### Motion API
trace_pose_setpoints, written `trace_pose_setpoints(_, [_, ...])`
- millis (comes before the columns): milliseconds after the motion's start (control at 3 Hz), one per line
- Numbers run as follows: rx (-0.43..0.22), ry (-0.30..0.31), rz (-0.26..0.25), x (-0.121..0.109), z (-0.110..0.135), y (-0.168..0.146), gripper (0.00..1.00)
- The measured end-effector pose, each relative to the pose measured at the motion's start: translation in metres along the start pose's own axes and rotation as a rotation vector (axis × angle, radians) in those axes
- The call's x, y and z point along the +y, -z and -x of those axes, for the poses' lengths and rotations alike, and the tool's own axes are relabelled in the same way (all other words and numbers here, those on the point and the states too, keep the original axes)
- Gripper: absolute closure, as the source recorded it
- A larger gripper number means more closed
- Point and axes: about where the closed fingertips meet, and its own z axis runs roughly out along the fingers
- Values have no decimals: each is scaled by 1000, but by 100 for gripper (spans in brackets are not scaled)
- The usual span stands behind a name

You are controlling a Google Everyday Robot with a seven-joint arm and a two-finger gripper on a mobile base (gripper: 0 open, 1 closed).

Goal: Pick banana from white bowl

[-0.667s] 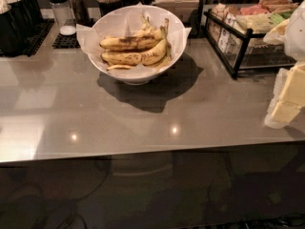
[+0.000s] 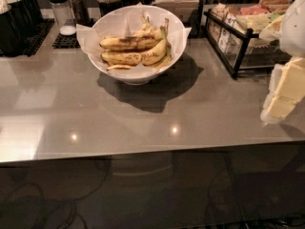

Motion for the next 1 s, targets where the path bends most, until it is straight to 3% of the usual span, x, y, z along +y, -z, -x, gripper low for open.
trace_pose_setpoints(333, [-40, 51, 17, -23, 31, -4, 0])
trace_pose_setpoints(667, [-123, 130, 60, -54, 81, -12, 0])
trace_pose_setpoints(1000, [-150, 136, 23, -64, 92, -2, 0])
